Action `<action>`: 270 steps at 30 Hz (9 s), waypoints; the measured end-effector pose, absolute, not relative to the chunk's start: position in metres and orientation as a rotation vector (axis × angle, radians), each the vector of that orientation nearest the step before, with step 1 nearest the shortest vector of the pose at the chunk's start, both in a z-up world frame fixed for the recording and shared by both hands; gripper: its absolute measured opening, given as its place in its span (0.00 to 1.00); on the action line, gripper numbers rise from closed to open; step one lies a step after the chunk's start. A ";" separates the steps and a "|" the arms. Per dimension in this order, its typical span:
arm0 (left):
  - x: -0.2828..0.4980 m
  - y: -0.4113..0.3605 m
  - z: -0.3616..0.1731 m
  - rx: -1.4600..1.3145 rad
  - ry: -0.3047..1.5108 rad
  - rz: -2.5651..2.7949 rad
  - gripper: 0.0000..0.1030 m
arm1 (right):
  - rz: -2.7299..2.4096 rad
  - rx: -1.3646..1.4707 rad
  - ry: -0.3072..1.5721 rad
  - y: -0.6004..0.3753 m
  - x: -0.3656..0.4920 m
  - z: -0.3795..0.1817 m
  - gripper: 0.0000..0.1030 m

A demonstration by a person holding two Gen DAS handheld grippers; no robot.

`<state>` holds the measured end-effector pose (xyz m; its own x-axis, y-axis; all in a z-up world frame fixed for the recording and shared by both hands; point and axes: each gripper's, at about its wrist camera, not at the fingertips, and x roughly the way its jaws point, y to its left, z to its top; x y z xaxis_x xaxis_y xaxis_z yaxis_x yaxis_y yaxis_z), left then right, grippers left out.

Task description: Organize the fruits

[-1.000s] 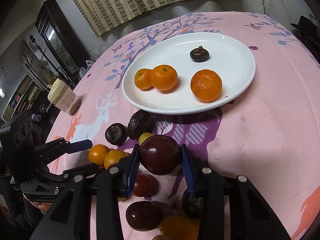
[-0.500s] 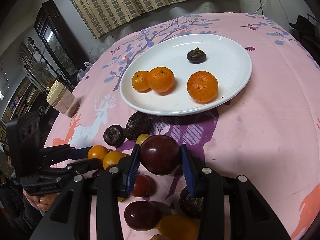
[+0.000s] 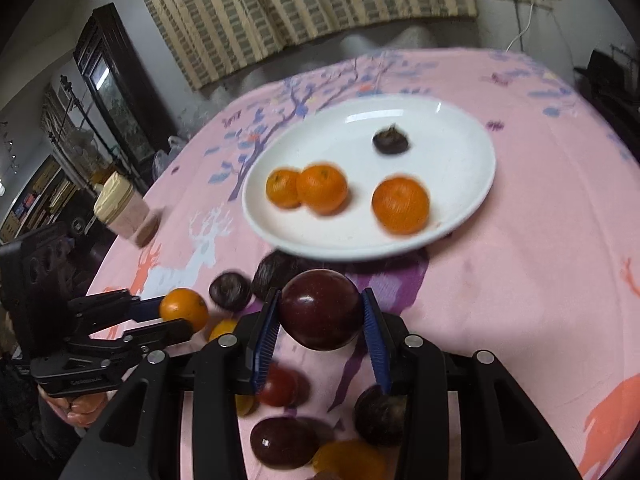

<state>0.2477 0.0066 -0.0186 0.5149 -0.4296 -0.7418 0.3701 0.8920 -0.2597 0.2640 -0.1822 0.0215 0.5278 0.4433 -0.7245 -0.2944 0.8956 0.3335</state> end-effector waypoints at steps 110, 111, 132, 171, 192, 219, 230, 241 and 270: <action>0.205 -0.035 -0.042 0.285 0.860 -0.453 0.26 | 0.546 0.081 0.938 -0.159 0.239 0.020 0.26; 0.204 -0.035 -0.041 0.283 0.857 -0.453 0.26 | 0.548 0.082 0.936 -0.159 0.239 0.020 0.26; 0.373 -0.047 0.022 0.046 0.803 -0.365 0.26 | 0.352 0.203 0.790 -0.203 0.337 0.038 0.26; 0.281 0.047 0.013 -0.087 0.781 -0.159 0.86 | 0.487 -0.081 1.012 -0.097 0.296 -0.006 0.37; 0.290 -0.003 -0.050 -0.039 0.999 -0.373 0.51 | 0.568 0.271 0.823 -0.181 0.285 0.063 0.37; 0.379 -0.029 0.008 -0.078 0.779 -0.281 0.30 | 0.377 0.288 0.734 -0.220 0.337 0.031 0.39; 0.310 0.008 0.029 -0.093 0.674 -0.149 0.94 | 0.459 0.329 0.748 -0.226 0.309 0.052 0.65; 0.243 0.028 -0.003 -0.059 0.752 -0.186 0.94 | 0.416 0.186 0.846 -0.213 0.256 0.035 0.66; 0.198 -0.038 -0.018 0.173 0.784 -0.526 0.91 | 0.441 0.206 1.013 -0.226 0.229 0.004 0.40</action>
<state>0.1980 -0.0379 -0.0179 0.5879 -0.3861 -0.7108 0.5115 0.8582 -0.0430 0.2295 -0.2262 0.0043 0.4512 0.4477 -0.7720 -0.2601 0.8935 0.3661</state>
